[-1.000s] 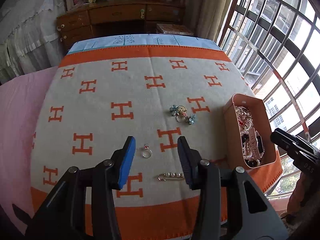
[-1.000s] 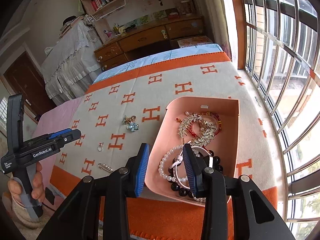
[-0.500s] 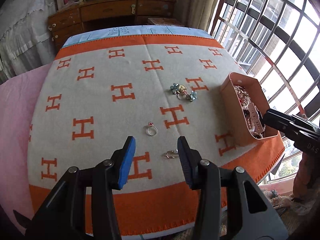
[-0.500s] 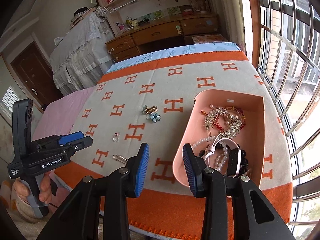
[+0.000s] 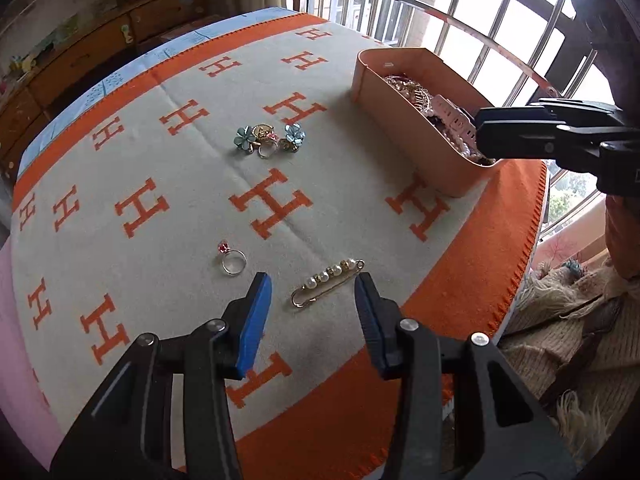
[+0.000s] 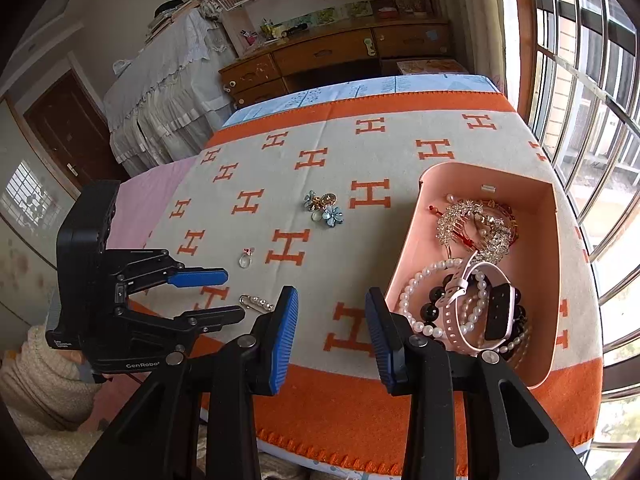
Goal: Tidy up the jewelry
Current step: 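Grasp the gold pearl safety pin with the left gripper while the right reaches toward the earrings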
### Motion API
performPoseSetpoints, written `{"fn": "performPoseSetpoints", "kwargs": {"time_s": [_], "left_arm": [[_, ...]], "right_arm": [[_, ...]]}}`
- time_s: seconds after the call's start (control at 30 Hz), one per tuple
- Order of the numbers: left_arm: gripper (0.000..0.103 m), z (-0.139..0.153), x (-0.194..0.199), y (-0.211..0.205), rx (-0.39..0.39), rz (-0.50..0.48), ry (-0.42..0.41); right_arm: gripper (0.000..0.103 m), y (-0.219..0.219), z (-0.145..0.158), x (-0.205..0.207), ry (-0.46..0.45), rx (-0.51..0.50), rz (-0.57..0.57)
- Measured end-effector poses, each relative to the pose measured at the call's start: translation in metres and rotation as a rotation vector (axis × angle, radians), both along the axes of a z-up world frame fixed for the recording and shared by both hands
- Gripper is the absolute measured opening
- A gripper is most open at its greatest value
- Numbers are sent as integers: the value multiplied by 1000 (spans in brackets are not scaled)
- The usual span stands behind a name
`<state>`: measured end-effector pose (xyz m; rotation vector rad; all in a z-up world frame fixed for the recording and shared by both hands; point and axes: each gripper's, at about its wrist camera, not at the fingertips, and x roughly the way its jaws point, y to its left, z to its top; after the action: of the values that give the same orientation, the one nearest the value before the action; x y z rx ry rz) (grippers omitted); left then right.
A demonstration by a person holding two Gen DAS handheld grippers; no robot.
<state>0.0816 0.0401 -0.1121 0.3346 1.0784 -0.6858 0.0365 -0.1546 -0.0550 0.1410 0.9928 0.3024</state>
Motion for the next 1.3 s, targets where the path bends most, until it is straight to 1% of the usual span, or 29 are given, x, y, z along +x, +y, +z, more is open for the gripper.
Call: {"fn": "performPoseSetpoints", "kwargs": {"time_s": [0.1,0.13,0.3,0.4,0.5,0.53,0.73,0.8,0.87,0.9,0.93,0.97,1.03,1.13,1.23,1.3], "left_arm": [[30,-6,9,-6,25,-66,28],[29,-8,12,-9,33,-88,36],[28,-12,11,-24,94,-215,34],[28,-16,10,-33,153,-273,29],[28,-26,14,-40,205,-300,44],[28,-25,16,-40,195,-307,51],[28,-28,31,-46,206,-327,103],[27,-29,36,-48,205,-304,122],[22,-29,43,-49,203,-250,145],[13,-30,49,-51,207,-217,155],[7,-30,53,-50,205,-184,170],[5,-31,56,-49,197,-151,188],[5,-31,60,-48,183,-87,202],[5,-31,63,-43,166,-10,196],[5,-27,63,-29,123,84,200],[5,-20,66,-15,76,158,189]], "right_arm": [[35,1,0,2,-1,-10,1],[35,1,0,3,-1,-14,3],[36,1,1,6,-1,-24,9],[35,1,1,7,1,-24,10],[35,1,1,8,2,-23,11],[35,1,1,8,3,-24,13],[35,0,-1,10,9,-21,18],[35,1,-2,10,11,-21,19],[35,1,-3,11,14,-18,19],[35,0,-4,11,16,-15,19],[35,0,-4,12,19,-13,19],[35,0,-5,12,22,-11,19],[35,1,-5,13,26,-10,21],[35,3,-5,15,27,-13,29],[35,5,-3,22,23,-24,30],[35,6,-1,29,18,-24,24]]}}
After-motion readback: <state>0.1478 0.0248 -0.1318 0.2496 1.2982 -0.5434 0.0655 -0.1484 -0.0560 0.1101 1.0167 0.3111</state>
